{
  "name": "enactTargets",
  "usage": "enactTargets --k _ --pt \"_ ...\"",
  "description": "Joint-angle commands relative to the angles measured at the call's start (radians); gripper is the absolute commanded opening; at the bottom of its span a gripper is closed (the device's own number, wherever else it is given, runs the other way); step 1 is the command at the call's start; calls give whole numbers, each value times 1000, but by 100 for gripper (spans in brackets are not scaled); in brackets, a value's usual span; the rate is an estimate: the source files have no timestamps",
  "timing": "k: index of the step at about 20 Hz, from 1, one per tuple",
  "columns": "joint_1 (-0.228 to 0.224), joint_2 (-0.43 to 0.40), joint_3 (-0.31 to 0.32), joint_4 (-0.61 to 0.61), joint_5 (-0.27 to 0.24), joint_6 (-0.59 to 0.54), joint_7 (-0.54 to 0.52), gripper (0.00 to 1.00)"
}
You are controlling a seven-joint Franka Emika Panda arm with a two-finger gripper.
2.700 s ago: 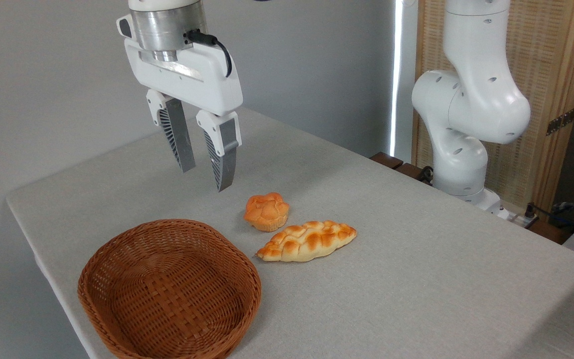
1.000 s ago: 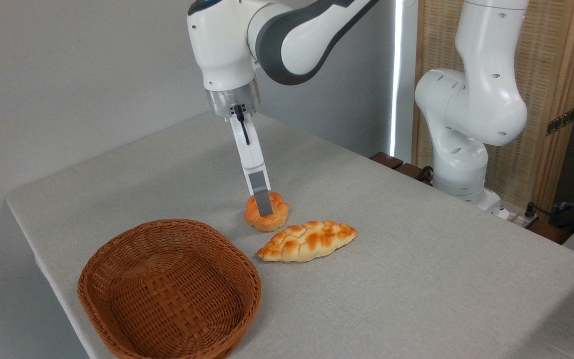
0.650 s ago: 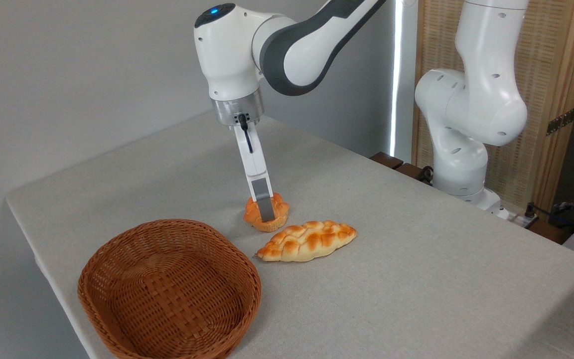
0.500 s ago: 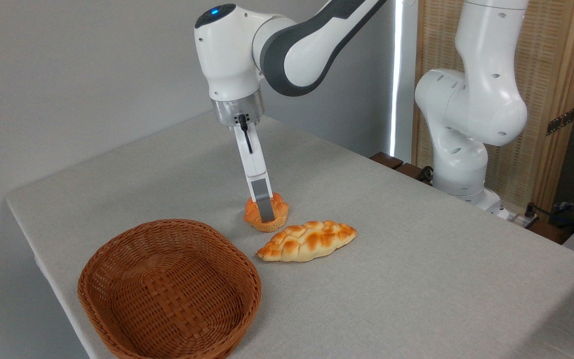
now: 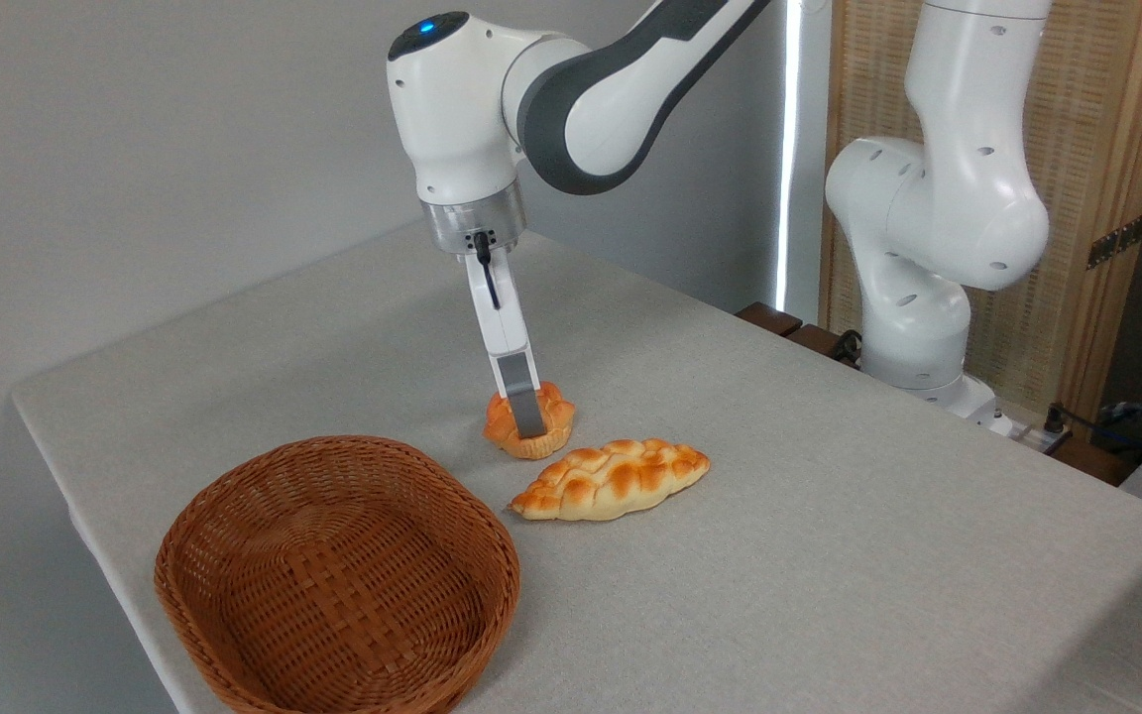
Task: Put bread into the basket
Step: 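Close the gripper fingers around the round orange bun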
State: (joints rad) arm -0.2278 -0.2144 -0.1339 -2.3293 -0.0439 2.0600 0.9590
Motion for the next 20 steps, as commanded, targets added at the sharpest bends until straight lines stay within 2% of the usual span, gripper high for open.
enactTargets --k 1,9,17,18,20 --pt "2 -5 2 -12 -5 23 21 53" --pt "4 -5 2 -12 -5 23 24 52" --pt "4 -8 5 2 -5 12 24 44" --pt "4 -6 7 28 -8 0 12 44" --pt "4 41 11 164 -21 -113 3 44"
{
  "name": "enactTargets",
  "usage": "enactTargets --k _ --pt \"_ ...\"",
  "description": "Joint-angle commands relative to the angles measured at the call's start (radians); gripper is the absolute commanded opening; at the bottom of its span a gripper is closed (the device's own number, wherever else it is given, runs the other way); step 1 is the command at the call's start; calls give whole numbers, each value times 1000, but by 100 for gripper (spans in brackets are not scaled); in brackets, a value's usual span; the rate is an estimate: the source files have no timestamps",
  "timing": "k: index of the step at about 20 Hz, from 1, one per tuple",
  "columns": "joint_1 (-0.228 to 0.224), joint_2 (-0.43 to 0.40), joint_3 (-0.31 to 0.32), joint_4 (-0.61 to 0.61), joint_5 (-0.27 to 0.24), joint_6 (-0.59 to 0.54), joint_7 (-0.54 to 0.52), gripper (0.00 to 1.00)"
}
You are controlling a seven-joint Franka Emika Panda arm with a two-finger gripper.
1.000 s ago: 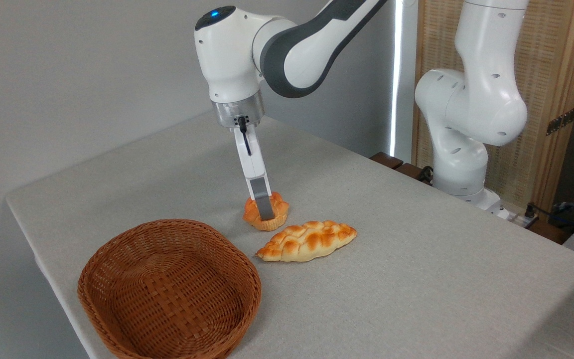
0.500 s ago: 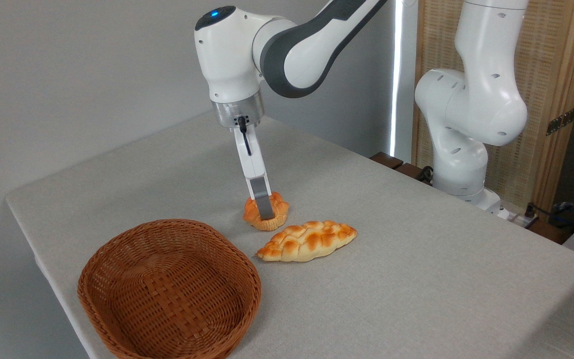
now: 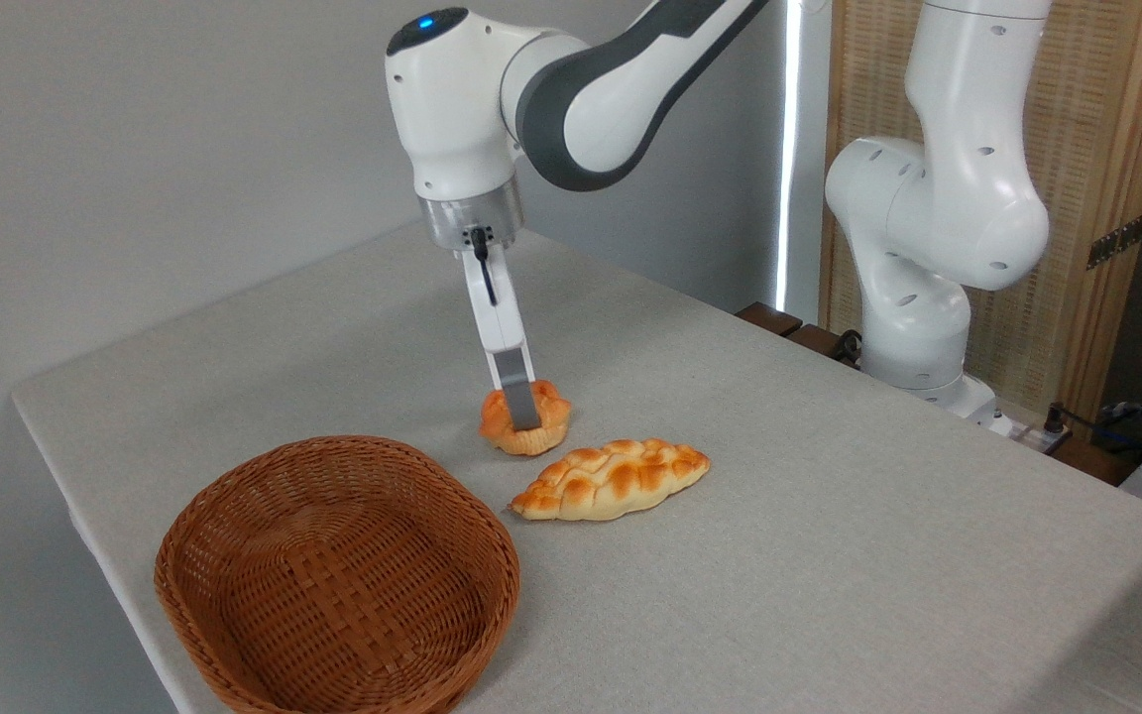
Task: Put bread into the basket
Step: 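Lift the bun and carry it over the wicker basket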
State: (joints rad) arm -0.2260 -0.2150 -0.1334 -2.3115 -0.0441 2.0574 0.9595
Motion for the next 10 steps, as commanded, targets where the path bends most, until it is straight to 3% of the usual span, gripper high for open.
enactTargets --k 1,3,6,10 --pt "2 72 15 229 -22 -184 -7 44" --pt "4 129 46 367 -51 -252 -31 45" --pt "5 160 104 474 -125 -261 -38 45" --pt "10 259 146 624 -129 -252 -135 46"
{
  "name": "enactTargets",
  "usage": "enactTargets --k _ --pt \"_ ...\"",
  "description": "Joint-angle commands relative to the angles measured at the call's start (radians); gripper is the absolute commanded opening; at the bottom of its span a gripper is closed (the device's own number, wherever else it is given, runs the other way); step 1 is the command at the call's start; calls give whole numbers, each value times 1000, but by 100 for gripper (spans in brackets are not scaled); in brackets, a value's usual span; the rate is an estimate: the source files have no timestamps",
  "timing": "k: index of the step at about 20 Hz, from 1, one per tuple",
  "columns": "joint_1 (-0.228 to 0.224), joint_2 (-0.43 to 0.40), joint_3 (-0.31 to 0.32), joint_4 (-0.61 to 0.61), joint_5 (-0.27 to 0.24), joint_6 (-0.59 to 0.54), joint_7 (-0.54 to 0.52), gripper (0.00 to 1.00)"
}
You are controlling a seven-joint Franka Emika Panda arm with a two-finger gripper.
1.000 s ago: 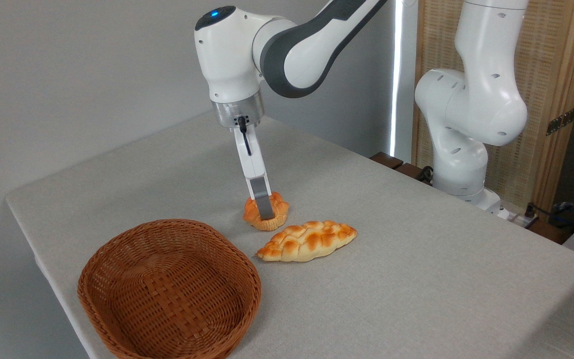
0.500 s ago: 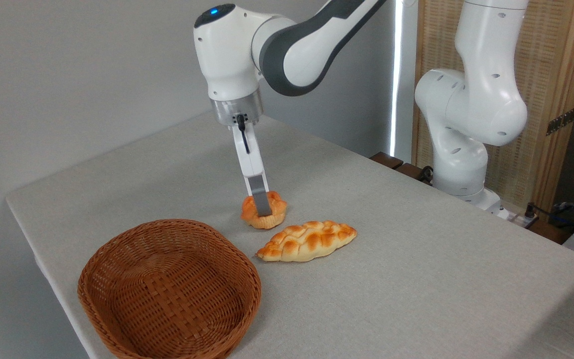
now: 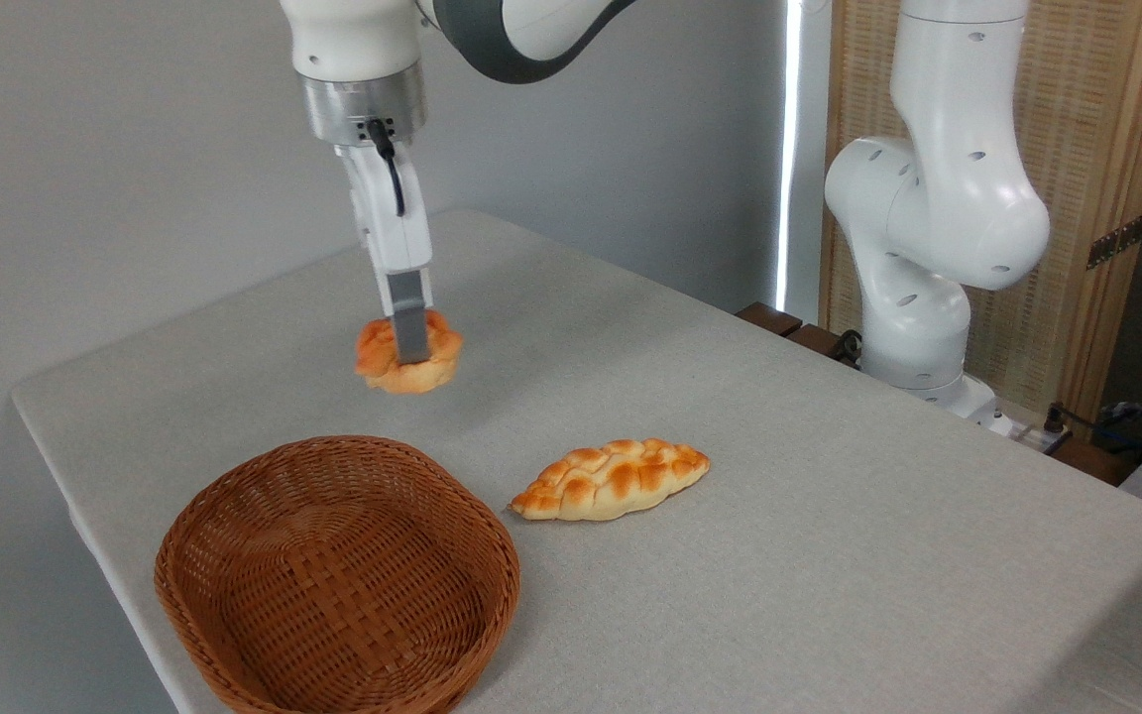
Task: Put bread into the basket
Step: 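Lift the bun and carry it over the wicker basket, then lower the bun into the basket and open the gripper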
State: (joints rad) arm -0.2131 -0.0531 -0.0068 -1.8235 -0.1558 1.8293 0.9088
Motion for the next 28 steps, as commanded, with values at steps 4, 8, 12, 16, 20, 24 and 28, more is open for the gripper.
enactTargets --k 4,8,12,16,20,24,28 --pt "-3 185 47 193 -16 51 -148 48" --pt "-5 246 47 184 -10 221 -185 48" --pt "-6 283 47 178 2 260 -172 53" --pt "-11 309 47 175 28 269 -172 67" --pt "-11 311 47 164 30 277 -169 85" --pt "-11 311 37 156 36 277 -169 97" --pt "-11 309 36 155 36 277 -169 100"
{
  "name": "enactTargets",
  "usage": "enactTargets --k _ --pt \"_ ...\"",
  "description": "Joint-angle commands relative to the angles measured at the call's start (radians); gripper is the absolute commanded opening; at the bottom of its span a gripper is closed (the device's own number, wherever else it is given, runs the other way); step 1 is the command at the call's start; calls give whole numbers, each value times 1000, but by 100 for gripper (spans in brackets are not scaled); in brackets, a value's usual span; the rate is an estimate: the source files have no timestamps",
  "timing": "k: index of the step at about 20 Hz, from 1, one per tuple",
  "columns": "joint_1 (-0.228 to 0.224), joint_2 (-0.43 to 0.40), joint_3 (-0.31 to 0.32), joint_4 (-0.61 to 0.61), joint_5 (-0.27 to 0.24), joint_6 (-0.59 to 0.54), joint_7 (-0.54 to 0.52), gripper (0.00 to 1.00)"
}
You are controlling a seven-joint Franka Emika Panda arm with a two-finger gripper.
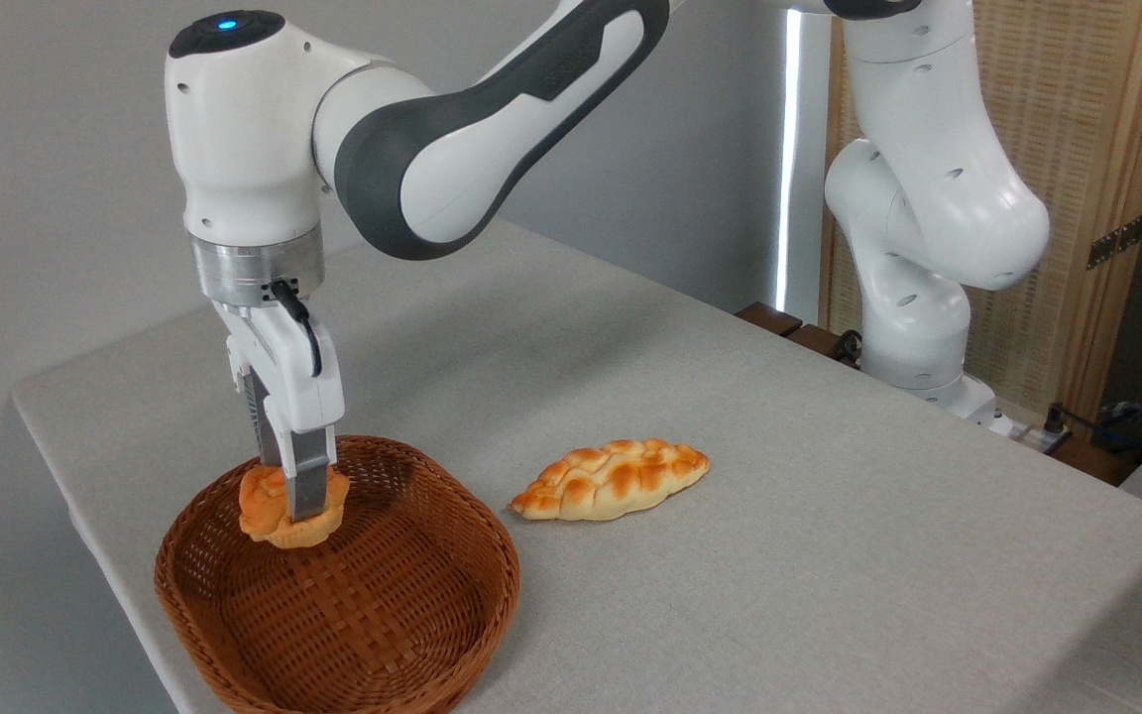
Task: Put bread into the basket
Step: 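Lower the bun into the basket and open the gripper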
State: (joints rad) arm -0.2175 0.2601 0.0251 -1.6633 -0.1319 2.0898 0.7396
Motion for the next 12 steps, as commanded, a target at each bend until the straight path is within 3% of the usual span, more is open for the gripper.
enactTargets --k 1,12 --pt "-7 -4 4 -7 12 16 0 100" --pt "-7 -19 2 -4 11 3 -15 100"
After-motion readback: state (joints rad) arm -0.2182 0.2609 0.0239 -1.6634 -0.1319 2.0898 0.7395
